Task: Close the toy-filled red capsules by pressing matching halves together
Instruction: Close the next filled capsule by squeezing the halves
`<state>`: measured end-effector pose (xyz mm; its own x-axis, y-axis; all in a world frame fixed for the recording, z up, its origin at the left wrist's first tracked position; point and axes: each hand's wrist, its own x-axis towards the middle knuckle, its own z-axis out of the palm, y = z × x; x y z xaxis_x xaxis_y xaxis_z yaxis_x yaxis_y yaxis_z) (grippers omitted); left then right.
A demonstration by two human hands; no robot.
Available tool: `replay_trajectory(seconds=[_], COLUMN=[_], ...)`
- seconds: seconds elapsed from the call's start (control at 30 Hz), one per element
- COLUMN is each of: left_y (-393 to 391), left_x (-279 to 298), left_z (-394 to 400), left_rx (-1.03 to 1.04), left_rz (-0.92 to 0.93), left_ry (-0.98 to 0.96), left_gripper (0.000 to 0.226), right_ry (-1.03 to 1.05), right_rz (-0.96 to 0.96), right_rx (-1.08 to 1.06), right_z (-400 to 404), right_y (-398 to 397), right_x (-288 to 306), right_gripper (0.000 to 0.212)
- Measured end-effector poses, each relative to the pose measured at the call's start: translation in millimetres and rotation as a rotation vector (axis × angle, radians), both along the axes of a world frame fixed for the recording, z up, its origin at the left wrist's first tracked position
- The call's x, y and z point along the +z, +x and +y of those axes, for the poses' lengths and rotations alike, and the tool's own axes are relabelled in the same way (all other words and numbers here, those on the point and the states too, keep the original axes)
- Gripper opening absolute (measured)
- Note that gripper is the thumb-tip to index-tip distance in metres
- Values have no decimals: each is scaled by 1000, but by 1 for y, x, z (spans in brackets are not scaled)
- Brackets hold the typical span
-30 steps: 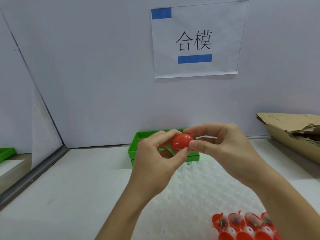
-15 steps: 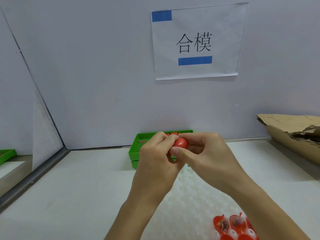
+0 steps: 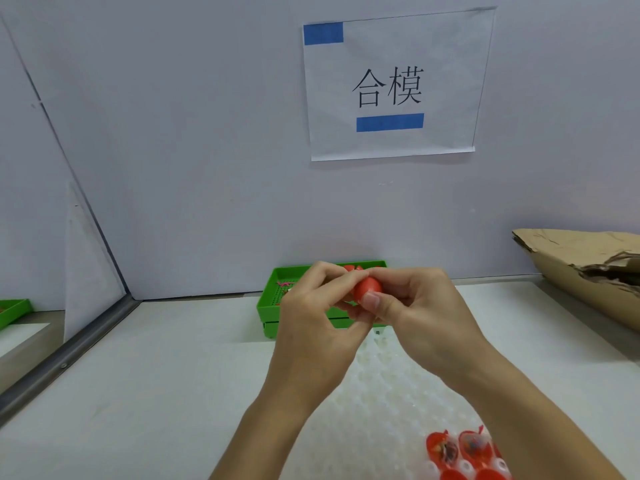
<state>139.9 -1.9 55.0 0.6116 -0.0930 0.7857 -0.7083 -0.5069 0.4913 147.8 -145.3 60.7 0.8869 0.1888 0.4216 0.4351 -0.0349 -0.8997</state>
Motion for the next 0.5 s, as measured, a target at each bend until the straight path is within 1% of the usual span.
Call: replay_trajectory(seconds=[0.1,0.17,0.3,0.37,0.5], left_y=[1,0,-2,-2,-3], left_x=[0,1,3,4,5], left_z=[2,2,1,0,-2], left_rx=[-1,-16,-38,-82,-130], left_rz=[33,66,130,182,256], left_ry=[-37,-78,-88,-128,-202], left_gripper=[36,39,41,39,34], right_ry=[89,212,443,535,631], right_rz=[69,151,353,437,568], right_rx=[104,209,389,455,521], right_z=[-5,-7,-11,-11,-7], right_y=[4,6,5,3,1], right_x=[-3,-3,1,2,4], right_gripper=[26,22,34,39,46])
